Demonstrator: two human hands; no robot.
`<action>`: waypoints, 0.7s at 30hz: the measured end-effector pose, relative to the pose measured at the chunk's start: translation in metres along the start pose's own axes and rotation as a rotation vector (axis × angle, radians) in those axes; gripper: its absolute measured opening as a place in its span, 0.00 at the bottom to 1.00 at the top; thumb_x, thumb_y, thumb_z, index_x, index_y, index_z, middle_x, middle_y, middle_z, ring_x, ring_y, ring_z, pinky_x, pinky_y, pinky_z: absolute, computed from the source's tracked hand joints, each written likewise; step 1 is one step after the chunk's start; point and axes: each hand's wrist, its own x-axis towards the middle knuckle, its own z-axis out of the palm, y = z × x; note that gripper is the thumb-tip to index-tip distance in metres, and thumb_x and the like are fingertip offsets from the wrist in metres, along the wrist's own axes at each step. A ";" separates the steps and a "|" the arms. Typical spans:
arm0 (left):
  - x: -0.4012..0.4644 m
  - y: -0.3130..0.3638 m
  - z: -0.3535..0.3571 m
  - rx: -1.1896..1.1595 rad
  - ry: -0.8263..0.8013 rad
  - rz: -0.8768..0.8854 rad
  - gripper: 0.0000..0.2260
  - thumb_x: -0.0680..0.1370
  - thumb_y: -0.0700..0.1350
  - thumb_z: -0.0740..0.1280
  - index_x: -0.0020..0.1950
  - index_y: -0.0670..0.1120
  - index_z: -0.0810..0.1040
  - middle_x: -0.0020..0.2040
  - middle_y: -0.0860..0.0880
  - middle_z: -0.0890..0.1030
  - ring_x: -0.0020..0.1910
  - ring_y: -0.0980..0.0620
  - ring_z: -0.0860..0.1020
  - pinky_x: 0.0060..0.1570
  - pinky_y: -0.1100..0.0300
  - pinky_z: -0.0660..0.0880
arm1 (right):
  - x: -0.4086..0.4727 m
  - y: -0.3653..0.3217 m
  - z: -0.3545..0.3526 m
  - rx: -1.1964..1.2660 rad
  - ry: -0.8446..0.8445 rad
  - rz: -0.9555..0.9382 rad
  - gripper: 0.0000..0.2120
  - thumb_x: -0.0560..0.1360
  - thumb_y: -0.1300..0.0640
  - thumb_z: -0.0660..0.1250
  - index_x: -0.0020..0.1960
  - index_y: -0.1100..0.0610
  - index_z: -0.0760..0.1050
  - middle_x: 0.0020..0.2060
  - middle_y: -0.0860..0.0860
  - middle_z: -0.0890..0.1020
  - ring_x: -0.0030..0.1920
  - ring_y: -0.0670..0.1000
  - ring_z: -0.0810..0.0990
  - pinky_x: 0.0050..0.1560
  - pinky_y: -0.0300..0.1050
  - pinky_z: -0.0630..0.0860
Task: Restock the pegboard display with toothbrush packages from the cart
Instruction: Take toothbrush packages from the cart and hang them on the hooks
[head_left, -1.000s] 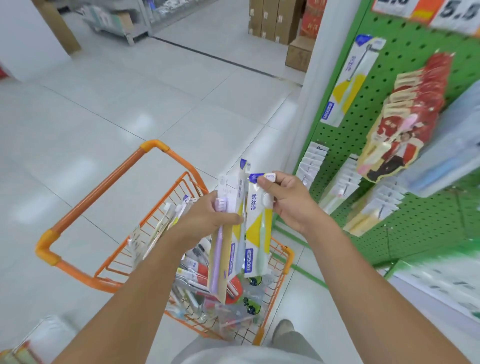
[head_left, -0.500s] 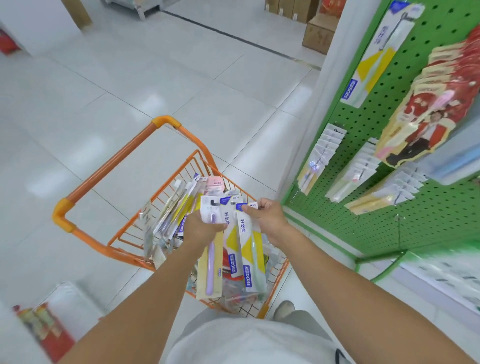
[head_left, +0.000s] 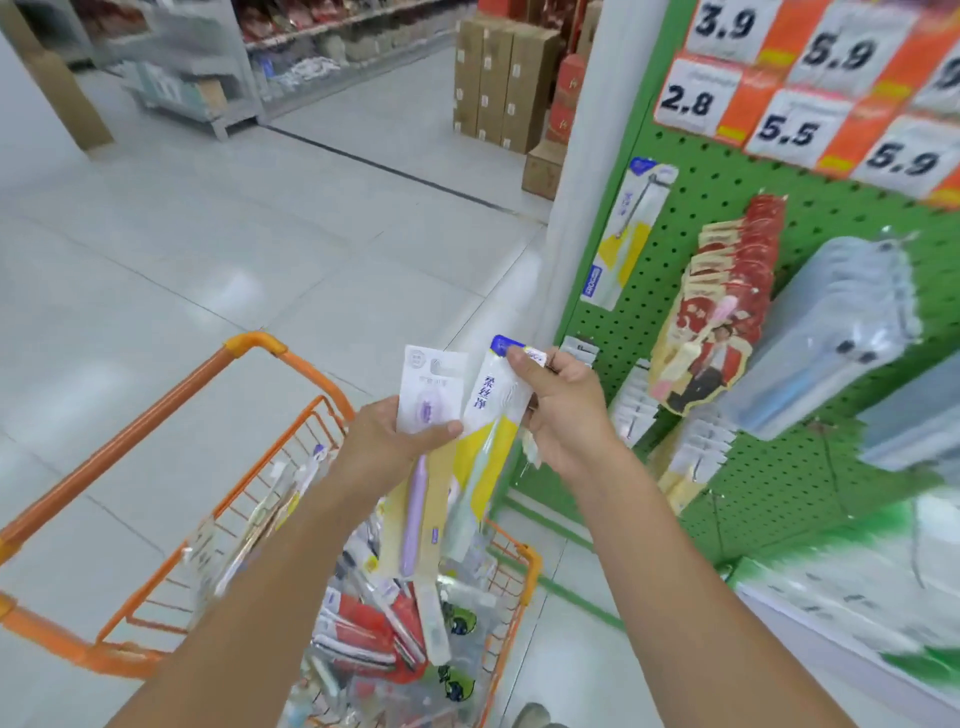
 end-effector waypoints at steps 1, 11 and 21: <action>0.002 0.009 0.012 -0.009 -0.020 0.020 0.09 0.72 0.41 0.78 0.51 0.45 0.85 0.47 0.50 0.87 0.45 0.54 0.84 0.47 0.60 0.78 | 0.001 -0.008 -0.001 0.034 0.039 -0.041 0.08 0.74 0.60 0.75 0.42 0.56 0.76 0.40 0.59 0.79 0.40 0.54 0.79 0.44 0.52 0.75; 0.036 0.059 0.062 -0.176 -0.016 0.119 0.14 0.72 0.35 0.76 0.56 0.44 0.83 0.50 0.48 0.87 0.49 0.50 0.85 0.51 0.57 0.81 | -0.013 -0.028 -0.046 -0.247 0.023 -0.184 0.06 0.76 0.64 0.73 0.53 0.62 0.82 0.45 0.60 0.87 0.41 0.53 0.84 0.43 0.46 0.79; 0.057 0.067 0.063 -0.175 0.055 0.077 0.11 0.73 0.37 0.76 0.53 0.47 0.81 0.45 0.50 0.86 0.43 0.52 0.83 0.48 0.55 0.79 | 0.018 -0.049 -0.052 -0.243 0.166 -0.287 0.05 0.79 0.65 0.69 0.54 0.62 0.81 0.47 0.59 0.87 0.43 0.54 0.86 0.45 0.54 0.84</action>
